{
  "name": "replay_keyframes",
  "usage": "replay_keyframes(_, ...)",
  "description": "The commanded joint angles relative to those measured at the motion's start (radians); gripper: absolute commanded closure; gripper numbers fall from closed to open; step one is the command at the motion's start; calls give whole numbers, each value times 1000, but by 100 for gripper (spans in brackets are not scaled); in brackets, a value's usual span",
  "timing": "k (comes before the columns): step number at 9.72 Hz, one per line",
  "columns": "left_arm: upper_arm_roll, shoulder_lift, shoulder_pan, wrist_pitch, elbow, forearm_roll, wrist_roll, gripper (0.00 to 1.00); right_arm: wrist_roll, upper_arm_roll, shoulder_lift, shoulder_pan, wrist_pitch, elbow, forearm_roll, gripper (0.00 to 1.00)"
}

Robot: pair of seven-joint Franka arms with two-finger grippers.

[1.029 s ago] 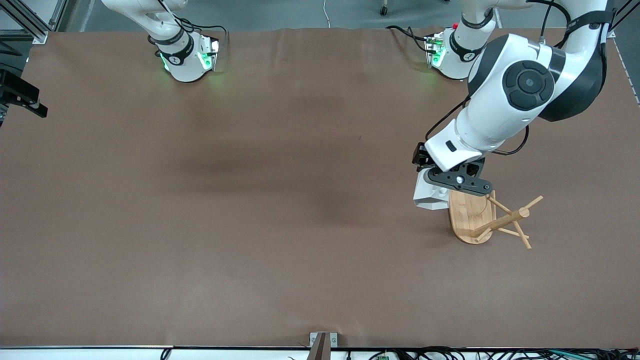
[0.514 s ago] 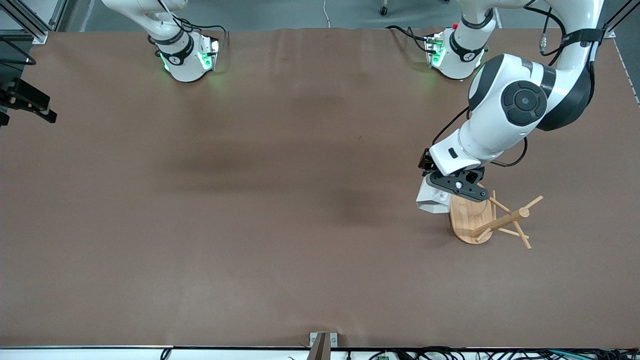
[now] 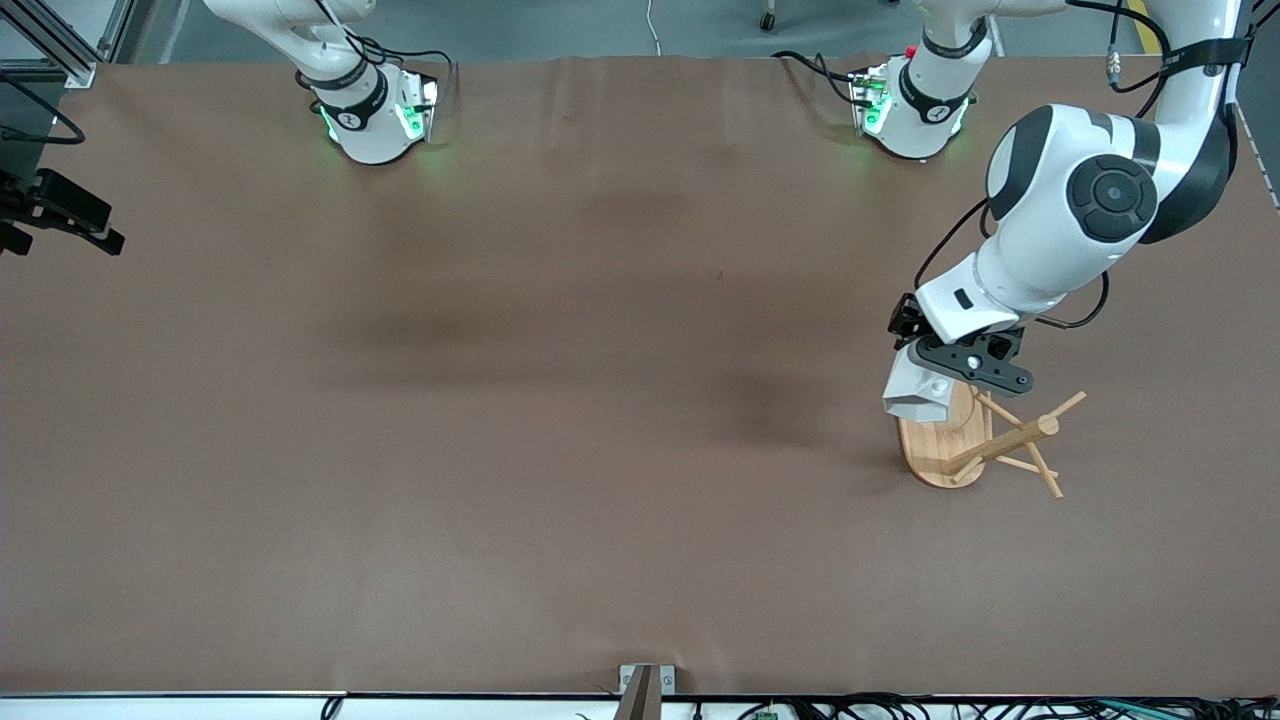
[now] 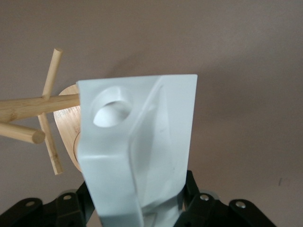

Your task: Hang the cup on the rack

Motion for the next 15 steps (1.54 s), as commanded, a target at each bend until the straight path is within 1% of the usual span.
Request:
replay_keyframes(1, 24, -7, 4, 48, -60, 2, 63, 89, 24, 12, -32, -6, 13, -36, -19, 1)
replay_keyframes(5, 28, 5, 8, 94, -72, 2, 86, 88, 23, 9, -30, -12, 5, -36, -19, 1)
replay_keyframes(6, 28, 8, 11, 96, -72, 1, 120, 88, 23, 9, -30, -12, 5, -36, -19, 1)
replay_keyframes(7, 49, 11, 16, 101, -72, 1, 134, 88, 23, 9, -30, -12, 7, -36, -19, 1)
replay_keyframes(12, 55, 25, 16, 121, -72, -1, 135, 88, 23, 9, -27, -10, 28, -31, -22, 1)
replay_keyframes(13, 55, 31, 16, 124, -72, -1, 142, 88, 24, 10, -27, -7, 28, -26, -37, 1)
replay_keyframes(15, 67, 46, 17, 140, -71, -22, 192, 88, 24, 10, -24, -10, 28, -26, -40, 1)
